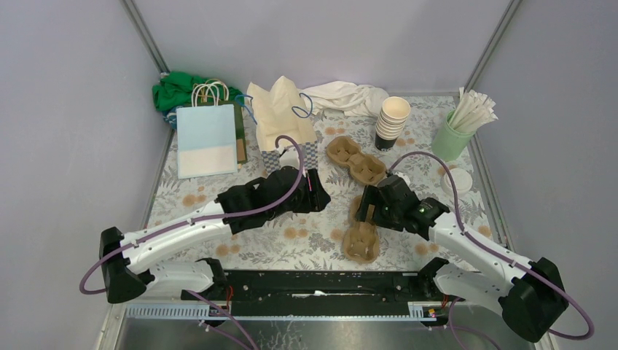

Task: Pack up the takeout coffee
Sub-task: Adjust the cup tray at the center of the board.

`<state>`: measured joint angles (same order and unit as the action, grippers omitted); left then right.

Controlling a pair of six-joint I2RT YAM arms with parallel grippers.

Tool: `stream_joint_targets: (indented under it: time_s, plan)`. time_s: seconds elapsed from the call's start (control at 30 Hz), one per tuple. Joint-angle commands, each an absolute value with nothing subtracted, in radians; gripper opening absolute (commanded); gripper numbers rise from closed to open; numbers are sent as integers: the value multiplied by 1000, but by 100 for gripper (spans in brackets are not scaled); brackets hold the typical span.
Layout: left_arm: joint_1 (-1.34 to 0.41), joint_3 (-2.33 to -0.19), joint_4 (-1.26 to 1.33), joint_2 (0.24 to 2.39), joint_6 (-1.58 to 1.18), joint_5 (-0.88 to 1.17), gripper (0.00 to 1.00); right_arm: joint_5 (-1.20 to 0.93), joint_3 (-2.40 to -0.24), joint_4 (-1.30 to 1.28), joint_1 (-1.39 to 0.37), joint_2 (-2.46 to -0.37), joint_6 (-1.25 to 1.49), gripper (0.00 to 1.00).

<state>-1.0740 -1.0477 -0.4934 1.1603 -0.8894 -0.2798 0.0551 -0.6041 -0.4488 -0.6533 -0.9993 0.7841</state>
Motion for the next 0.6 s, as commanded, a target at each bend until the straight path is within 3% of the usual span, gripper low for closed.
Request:
stream_joint_targets:
  time_s: [0.0, 0.1, 0.37, 0.57]
  plan:
    - [-1071, -1144, -535, 1125, -875, -255, 58, 168, -696, -602, -649, -1009, 794, 100]
    - [-1071, -1205, -584, 1109, -859, -256, 63, 231, -748, -693, -656, -1038, 854, 100]
    - [-1071, -1382, -785, 1052, -763, -389, 97, 385, -813, -739, -844, -1165, 1020, 100]
    - [-1045, -1497, -917, 1026, -673, -523, 99, 462, -850, -780, -874, -1227, 1070, 100]
